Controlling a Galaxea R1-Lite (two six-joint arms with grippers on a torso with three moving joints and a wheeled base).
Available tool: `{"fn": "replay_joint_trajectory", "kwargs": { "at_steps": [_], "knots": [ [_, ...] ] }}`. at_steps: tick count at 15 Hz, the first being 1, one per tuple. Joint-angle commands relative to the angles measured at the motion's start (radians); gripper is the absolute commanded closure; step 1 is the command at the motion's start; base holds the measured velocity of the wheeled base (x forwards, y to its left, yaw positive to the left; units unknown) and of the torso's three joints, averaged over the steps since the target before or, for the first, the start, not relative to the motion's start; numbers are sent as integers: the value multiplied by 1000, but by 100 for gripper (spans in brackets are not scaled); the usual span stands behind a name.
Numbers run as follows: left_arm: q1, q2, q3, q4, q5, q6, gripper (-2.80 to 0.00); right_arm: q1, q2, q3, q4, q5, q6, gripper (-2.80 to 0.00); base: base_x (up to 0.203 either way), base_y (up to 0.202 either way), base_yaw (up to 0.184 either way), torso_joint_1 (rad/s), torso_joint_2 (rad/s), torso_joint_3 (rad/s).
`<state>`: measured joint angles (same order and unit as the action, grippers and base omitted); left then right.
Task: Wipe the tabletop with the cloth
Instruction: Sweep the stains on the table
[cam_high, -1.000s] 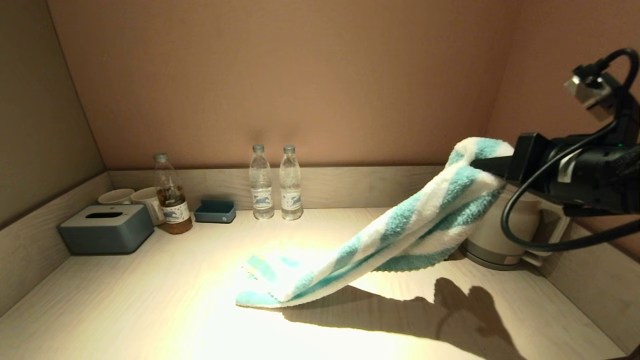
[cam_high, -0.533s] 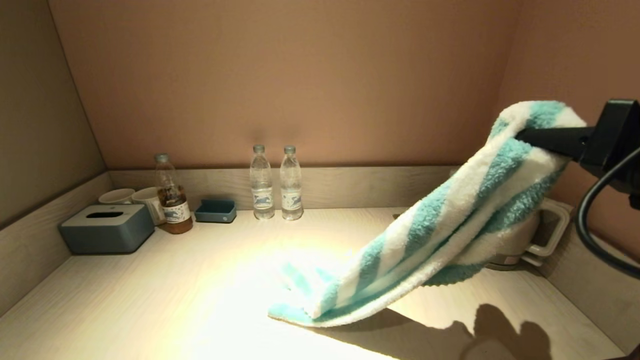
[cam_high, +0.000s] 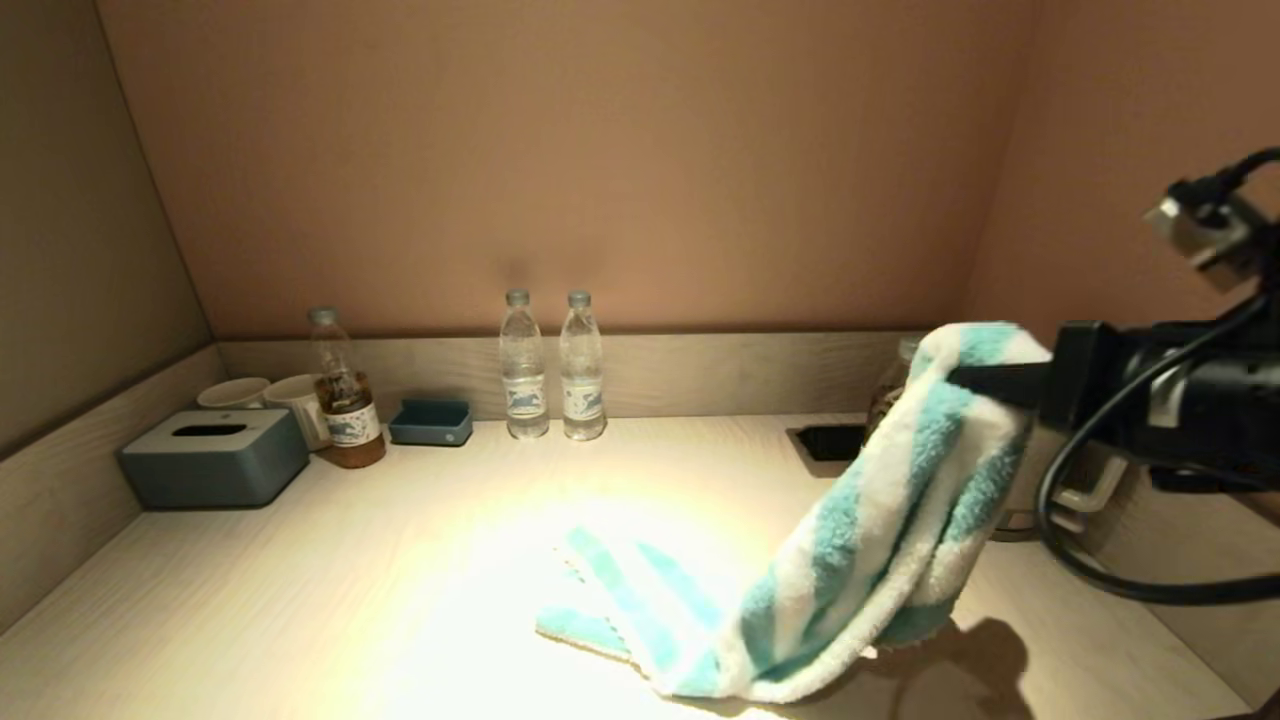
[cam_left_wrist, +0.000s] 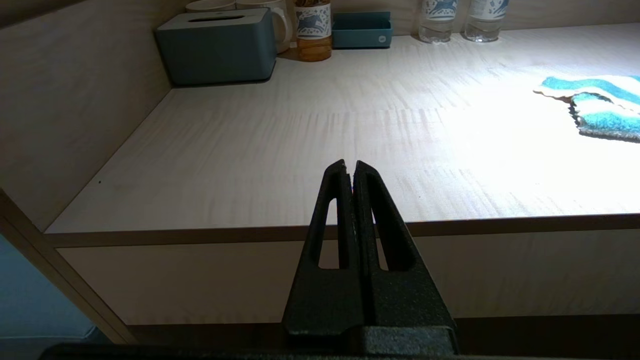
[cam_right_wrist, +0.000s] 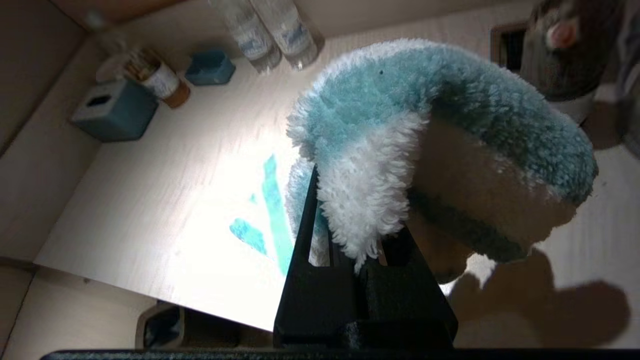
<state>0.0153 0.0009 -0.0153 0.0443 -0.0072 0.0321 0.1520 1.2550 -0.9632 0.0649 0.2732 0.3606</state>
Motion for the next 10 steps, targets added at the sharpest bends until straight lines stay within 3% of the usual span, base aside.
{"fn": "replay_joint_trajectory", "kwargs": {
  "at_steps": [1,10],
  "knots": [
    [0,1,0,2,0,0,0,12,124,21,-4,115,2,0,0,0,0,0,0,0],
    [0,1,0,0,0,0,0,85,286,16,-8,118,-12,0,0,0,0,0,0,0]
  ]
}}
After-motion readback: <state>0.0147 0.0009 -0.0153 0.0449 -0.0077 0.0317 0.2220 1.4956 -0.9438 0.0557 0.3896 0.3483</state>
